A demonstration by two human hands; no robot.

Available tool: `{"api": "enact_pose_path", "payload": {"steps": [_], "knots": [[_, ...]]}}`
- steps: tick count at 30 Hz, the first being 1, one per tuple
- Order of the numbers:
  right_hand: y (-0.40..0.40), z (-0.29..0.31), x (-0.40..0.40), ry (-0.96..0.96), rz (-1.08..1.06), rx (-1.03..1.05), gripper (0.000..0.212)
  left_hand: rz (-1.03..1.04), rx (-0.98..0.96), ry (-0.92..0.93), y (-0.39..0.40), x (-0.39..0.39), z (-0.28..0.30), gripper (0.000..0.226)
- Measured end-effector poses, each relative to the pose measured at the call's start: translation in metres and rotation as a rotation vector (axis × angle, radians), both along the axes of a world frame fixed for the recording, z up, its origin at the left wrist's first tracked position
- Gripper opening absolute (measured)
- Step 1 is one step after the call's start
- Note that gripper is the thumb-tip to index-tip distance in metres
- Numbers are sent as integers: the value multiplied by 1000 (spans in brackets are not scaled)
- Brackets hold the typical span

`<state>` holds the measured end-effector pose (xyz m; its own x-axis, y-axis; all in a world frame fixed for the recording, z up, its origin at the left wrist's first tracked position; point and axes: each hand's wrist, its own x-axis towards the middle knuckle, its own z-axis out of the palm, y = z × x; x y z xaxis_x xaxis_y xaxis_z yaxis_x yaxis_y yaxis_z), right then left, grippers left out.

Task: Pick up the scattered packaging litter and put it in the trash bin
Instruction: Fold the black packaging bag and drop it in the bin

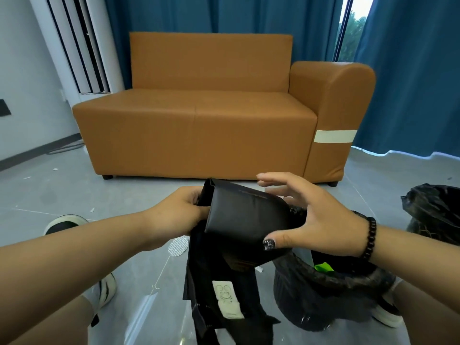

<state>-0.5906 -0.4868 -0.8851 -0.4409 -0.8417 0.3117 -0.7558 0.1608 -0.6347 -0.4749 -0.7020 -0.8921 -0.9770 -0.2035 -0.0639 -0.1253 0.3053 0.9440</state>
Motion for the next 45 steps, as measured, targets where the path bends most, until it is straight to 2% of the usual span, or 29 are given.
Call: {"api": "enact_pose_path", "payload": {"steps": [5, 8, 10, 12, 13, 15, 17, 19, 21, 23, 28, 35, 37, 40, 42, 45], "knots": [[-1, 4, 9, 291, 52, 26, 83, 3, 20, 15, 6, 3, -1, 25], [1, 6, 9, 372, 1, 15, 76, 2, -49, 11, 7, 2, -7, 28], [3, 8, 8, 400, -35, 13, 73, -32, -159, 59, 3, 1, -13, 49], [4, 8, 6, 393, -52, 19, 71, -92, -288, 115, 0, 4, -14, 87], [5, 7, 5, 376, -58, 19, 71, -123, -355, 157, 0, 5, -11, 98], [6, 6, 2, 340, -64, 12, 71, -189, -509, 296, 2, 9, -1, 106], [8, 5, -1, 330, -65, 18, 75, -263, -687, 445, 8, 11, 10, 97], [10, 4, -3, 351, -43, 42, 81, -314, -900, 588, 12, 9, 16, 71], [11, 4, -4, 384, 1, 41, 80, -272, -1086, 670, 12, 6, 19, 48], [13, 6, -5, 417, 44, -11, 74, -239, -1124, 713, 12, 4, 22, 43], [16, 8, -7, 511, 127, -91, 56, -209, -961, 768, 16, 3, 22, 37], [20, -1, -9, 575, 152, -235, 49, -206, -798, 713, 17, 1, 17, 39], [22, 0, -8, 621, 159, -262, 48, -197, -650, 631, 18, 1, 17, 47], [24, 2, -6, 730, 152, -264, 42, -262, -279, 409, 24, 5, 17, 62], [26, 4, -7, 822, 142, -252, 38, -309, -118, 294, 27, 8, 16, 71], [30, 4, -10, 985, 123, -165, 37, -302, 41, 225, 33, 8, 14, 67]]}}
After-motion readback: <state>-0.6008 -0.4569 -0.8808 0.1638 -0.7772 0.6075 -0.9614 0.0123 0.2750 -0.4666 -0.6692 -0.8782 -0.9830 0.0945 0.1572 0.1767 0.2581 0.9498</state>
